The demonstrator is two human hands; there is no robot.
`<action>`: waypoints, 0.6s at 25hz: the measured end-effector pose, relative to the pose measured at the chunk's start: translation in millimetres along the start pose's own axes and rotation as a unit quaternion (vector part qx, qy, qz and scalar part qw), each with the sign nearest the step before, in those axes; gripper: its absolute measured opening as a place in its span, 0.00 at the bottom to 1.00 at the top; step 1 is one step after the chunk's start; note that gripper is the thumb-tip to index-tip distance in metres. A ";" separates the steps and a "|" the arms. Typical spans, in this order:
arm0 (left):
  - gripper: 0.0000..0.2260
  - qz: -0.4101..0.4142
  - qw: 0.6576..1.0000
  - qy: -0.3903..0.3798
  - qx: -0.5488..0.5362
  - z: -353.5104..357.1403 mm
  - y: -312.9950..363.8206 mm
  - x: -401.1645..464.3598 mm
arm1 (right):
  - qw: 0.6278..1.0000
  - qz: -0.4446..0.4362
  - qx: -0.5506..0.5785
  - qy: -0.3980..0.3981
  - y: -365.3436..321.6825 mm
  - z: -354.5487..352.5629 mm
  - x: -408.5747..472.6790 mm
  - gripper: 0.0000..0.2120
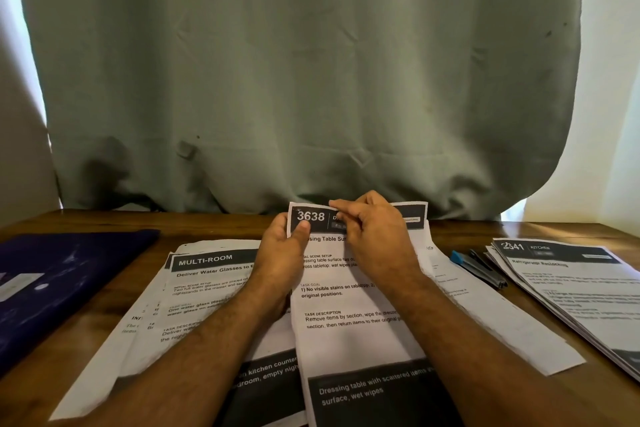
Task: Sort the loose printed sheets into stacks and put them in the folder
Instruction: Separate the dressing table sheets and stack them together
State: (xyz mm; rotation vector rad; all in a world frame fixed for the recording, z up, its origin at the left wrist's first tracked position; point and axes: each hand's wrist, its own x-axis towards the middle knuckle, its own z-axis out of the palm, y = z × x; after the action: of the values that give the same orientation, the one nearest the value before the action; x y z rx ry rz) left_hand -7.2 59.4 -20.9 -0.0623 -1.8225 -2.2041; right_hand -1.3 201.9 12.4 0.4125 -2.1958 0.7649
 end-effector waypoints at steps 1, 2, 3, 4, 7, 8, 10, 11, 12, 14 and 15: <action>0.06 -0.004 1.000 0.004 0.002 0.1 -0.6 0.4 | 1.000 -0.001 -0.003 -0.004 0.2 0.4 -0.3 0.13; 0.07 -0.002 1.000 0.012 0.007 0.4 -1.5 1.5 | 1.000 0.000 -0.002 -0.006 0.5 0.7 -0.8 0.13; 0.08 0.007 1.000 0.022 0.018 0.7 -1.8 2.1 | 1.000 0.005 0.000 -0.007 0.8 0.9 -0.9 0.13; 0.09 0.020 0.999 0.031 0.030 0.8 -1.8 2.4 | 1.000 0.009 0.003 -0.006 1.0 1.0 -0.9 0.14; 0.07 0.069 0.996 0.018 0.051 -0.6 -2.6 1.6 | 1.000 0.015 0.005 -0.023 1.5 -0.5 0.4 0.17; 0.07 0.084 0.995 0.008 0.056 -1.1 -2.3 0.8 | 0.999 0.019 0.002 -0.041 2.5 -1.0 1.6 0.18; 0.07 0.097 0.993 -0.014 0.072 -2.1 1.5 -3.6 | 0.997 0.033 0.000 -0.077 4.6 -3.2 3.8 0.18; 0.08 0.087 0.993 -0.031 0.079 -3.7 4.5 -5.2 | 0.996 0.042 0.012 -0.082 5.1 -5.6 4.8 0.17; 0.09 0.062 0.994 -0.056 0.077 -6.8 9.6 -6.5 | 0.995 0.054 0.034 -0.081 5.1 -8.4 6.0 0.14; 0.14 0.006 0.992 -0.103 0.071 -19.4 24.5 -6.4 | 0.991 0.075 0.062 -0.089 6.4 -15.0 8.1 0.08; 0.16 0.005 0.990 -0.107 0.094 -29.9 31.9 -3.6 | 0.989 0.084 0.061 -0.109 6.8 -17.9 8.5 0.10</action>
State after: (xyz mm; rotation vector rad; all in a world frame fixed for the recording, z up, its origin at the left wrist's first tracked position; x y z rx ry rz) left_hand 8.2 25.9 2.7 -0.2779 -2.1295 -2.0761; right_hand -0.3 218.1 25.7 0.3926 -2.4185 0.9900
